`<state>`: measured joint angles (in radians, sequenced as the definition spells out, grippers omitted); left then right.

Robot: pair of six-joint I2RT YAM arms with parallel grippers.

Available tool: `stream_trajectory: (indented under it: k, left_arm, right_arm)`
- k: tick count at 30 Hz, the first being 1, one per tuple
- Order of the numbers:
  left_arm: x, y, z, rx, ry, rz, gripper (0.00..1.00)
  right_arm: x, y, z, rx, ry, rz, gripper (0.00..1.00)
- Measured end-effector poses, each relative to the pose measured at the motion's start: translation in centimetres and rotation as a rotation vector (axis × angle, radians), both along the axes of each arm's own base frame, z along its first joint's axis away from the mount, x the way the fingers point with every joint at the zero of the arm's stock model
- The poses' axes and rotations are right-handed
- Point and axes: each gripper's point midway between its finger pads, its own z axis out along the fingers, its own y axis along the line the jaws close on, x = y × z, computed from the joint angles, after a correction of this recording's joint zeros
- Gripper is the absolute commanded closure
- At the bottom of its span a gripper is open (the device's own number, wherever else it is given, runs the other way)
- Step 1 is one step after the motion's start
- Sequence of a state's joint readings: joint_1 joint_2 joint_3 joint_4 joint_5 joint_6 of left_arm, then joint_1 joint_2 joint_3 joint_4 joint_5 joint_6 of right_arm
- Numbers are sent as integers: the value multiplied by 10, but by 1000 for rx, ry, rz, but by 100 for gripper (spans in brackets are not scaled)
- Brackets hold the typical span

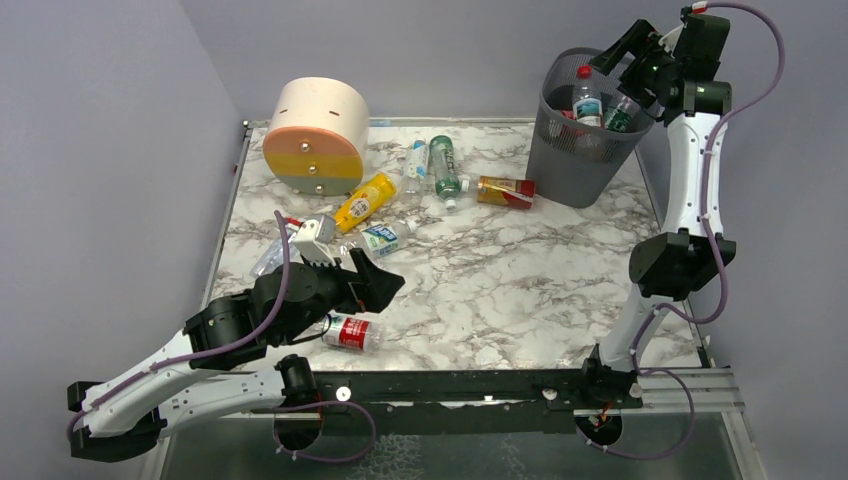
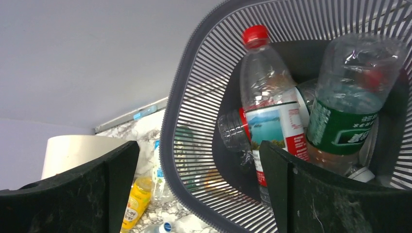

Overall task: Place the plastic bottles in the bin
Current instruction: Place the plastic bottle in the trash bin, then pick up the plastic bottle at the center of the board.

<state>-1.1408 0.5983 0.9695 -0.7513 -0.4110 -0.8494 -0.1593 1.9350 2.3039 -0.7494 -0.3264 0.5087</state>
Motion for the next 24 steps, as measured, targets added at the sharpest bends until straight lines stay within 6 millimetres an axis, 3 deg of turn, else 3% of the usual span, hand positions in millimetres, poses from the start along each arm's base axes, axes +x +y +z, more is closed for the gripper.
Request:
stream_trajectory:
  k: [4, 7, 15, 20, 24]
  left_arm:
    - [0, 0, -1, 6, 2, 1, 1]
    - [1, 1, -8, 38, 14, 6, 1]
    - [10, -6, -39, 197, 50, 18, 1]
    - [20, -15, -66, 342, 72, 8, 1]
    - [48, -16, -94, 452, 133, 14, 1]
  right_arm:
    - [-5, -1, 6, 2, -9, -2, 3]
    - [-20, 7, 16, 22, -21, 27, 2]
    - [-102, 59, 44, 71, -87, 198, 2]
    - [-141, 100, 30, 84, -68, 318, 2]
    - [-165, 126, 3, 93, -11, 393, 2]
